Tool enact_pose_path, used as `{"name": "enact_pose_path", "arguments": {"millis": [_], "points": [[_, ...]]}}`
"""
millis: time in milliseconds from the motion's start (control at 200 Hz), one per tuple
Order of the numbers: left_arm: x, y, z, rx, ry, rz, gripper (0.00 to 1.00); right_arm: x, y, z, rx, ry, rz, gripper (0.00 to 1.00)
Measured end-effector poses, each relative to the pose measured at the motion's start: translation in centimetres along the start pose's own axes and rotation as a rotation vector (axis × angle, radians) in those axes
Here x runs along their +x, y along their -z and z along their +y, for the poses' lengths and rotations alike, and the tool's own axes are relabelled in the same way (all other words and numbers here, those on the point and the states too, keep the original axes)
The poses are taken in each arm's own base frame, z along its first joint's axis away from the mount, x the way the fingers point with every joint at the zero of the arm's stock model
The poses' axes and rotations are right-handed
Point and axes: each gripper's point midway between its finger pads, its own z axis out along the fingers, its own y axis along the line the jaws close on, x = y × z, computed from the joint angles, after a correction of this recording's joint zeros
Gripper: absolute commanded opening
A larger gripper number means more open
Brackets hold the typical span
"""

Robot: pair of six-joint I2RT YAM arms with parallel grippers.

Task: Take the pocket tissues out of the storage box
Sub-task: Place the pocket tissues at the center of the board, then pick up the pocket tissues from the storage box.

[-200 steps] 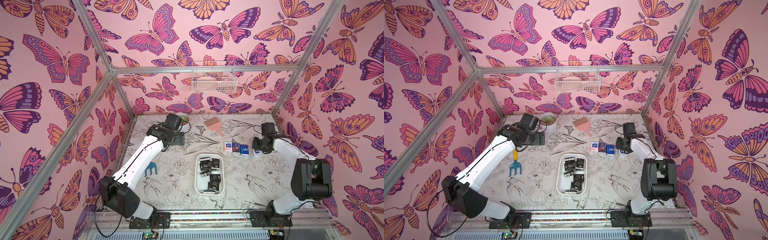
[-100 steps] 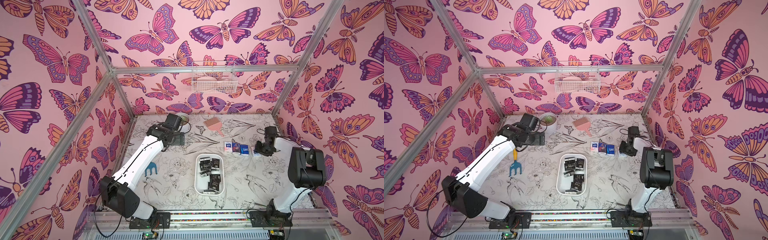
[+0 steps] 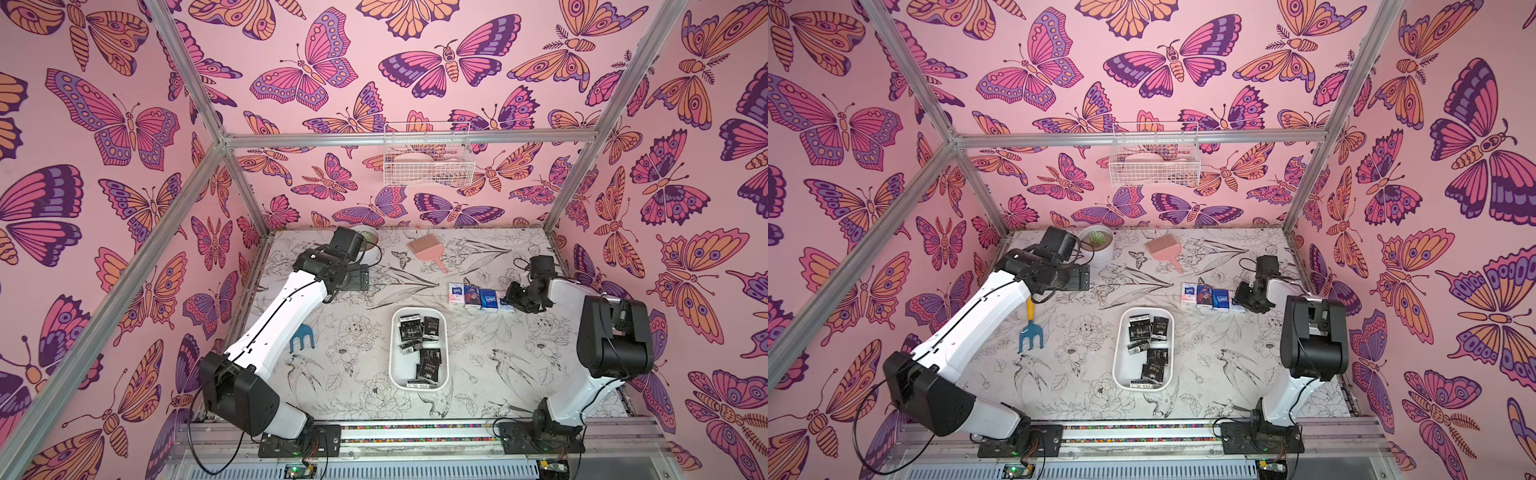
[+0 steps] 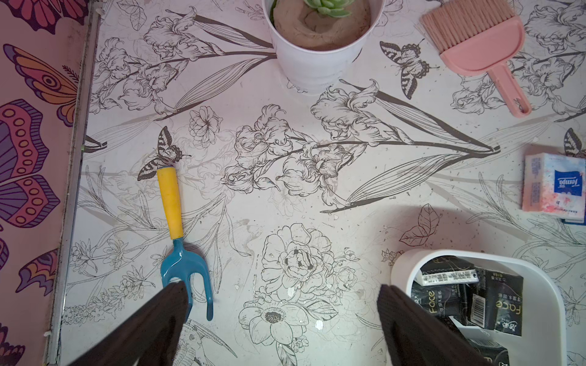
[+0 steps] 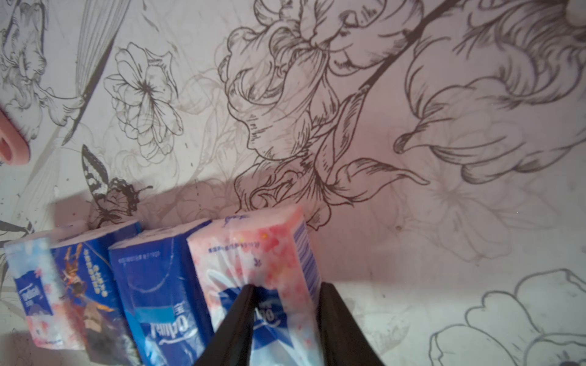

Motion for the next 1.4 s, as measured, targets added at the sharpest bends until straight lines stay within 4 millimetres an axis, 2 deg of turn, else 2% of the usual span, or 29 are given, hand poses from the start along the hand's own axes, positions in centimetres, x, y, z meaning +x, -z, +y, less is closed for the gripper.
{"name": "enact_pose_path", "arguments": {"millis": [195,366,471,566,611,671,691,776,851,936,1057,1257,1397], "points": [[0.0,0.0,0.0,0.000,0.000,0.000,1.00,0.1,0.5,0.2,-0.005,-0.004,0.001,0.44],[0.0,0.0,0.0,0.000,0.000,0.000,1.00,-0.1,2.6,0.8,-0.010,0.005,-0.016,0.47],[0.0,0.0,0.0,0.000,0.000,0.000,1.00,-1.1,4.7,2.6,-0.023,0.061,-0.055,0.49],[0.0,0.0,0.0,0.000,0.000,0.000,1.00,-1.1,6.7,6.4,-0.061,0.194,-0.089,0.50],[0.0,0.0,0.0,0.000,0.001,0.000,1.00,0.0,7.5,9.3,-0.096,0.303,-0.095,0.51],[0.0,-0.1,0.0,-0.001,0.001,0.001,1.00,2.7,8.7,13.9,-0.163,0.480,-0.092,0.51],[0.0,-0.1,0.0,-0.001,0.002,0.002,1.00,4.1,9.2,15.7,-0.191,0.561,-0.093,0.52],[0.1,-0.3,0.0,-0.004,0.003,0.007,1.00,9.9,11.1,21.5,-0.313,0.851,-0.079,0.53],[0.1,-0.4,0.0,-0.005,0.006,0.009,1.00,14.5,12.4,24.3,-0.405,1.060,-0.080,0.55],[0.0,-0.5,0.3,-0.009,0.021,0.011,1.00,18.1,12.8,25.3,-0.459,1.221,-0.064,0.58],[0.0,-0.7,1.1,-0.021,0.048,0.016,1.00,21.1,11.6,25.9,-0.471,1.375,-0.023,0.60],[0.4,-1.2,2.3,-0.026,0.087,0.039,1.00,25.8,7.5,25.8,-0.399,1.590,0.092,0.62],[0.4,-0.9,3.0,-0.025,0.106,0.032,1.00,27.6,5.1,25.3,-0.336,1.676,0.145,0.63]]}}
